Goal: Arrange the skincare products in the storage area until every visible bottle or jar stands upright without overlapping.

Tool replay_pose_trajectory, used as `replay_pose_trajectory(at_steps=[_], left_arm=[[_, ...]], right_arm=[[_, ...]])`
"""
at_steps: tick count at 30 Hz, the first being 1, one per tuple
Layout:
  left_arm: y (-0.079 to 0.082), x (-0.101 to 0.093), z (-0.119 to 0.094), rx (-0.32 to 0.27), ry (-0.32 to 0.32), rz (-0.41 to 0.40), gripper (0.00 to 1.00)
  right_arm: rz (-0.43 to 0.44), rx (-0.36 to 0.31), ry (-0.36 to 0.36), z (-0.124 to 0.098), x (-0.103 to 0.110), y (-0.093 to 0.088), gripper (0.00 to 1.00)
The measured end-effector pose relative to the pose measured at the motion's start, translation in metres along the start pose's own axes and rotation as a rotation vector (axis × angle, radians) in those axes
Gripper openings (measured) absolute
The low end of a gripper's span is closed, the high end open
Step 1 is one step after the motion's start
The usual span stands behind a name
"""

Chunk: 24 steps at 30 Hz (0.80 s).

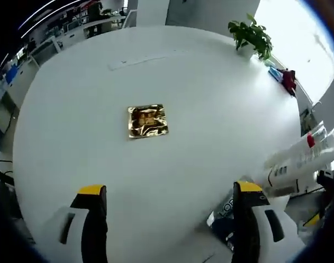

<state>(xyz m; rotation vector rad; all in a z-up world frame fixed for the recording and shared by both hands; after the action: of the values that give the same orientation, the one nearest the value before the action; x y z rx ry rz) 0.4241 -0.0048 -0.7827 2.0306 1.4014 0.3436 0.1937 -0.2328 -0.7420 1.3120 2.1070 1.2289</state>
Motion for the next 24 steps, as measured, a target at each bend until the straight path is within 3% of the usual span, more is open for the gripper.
replay_pose_trajectory(at_steps=[7, 12, 18, 24], left_arm=[[0.021, 0.007, 0.022, -0.008, 0.063, 0.014, 0.9], [0.022, -0.001, 0.031, -0.001, 0.078, 0.003, 0.85], [0.029, -0.004, 0.034, -0.003, 0.087, 0.065, 0.78], [0.045, 0.014, 0.053, 0.008, 0.108, 0.054, 0.67]], right_arm=[[0.011, -0.004, -0.005, -0.001, -0.001, 0.001, 0.78], [0.012, -0.007, -0.005, -0.001, -0.001, 0.001, 0.78], [0.012, -0.007, -0.004, 0.0, 0.0, 0.001, 0.78], [0.024, -0.01, -0.006, -0.001, -0.001, 0.002, 0.77]])
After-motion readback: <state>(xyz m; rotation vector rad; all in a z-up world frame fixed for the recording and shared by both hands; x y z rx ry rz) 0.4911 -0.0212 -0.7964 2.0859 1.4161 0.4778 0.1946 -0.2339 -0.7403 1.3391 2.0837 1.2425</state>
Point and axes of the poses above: the point that each gripper's makers call its tool centre point, and the gripper's own axes: z roughly forward along the fingers, x roughly to its left, y roughly out of its top, the point moved 2 cm from there along -z, roughly backward along the fingers, and after that the axes turned 11 degrees about -x, right-handed, at the moved point
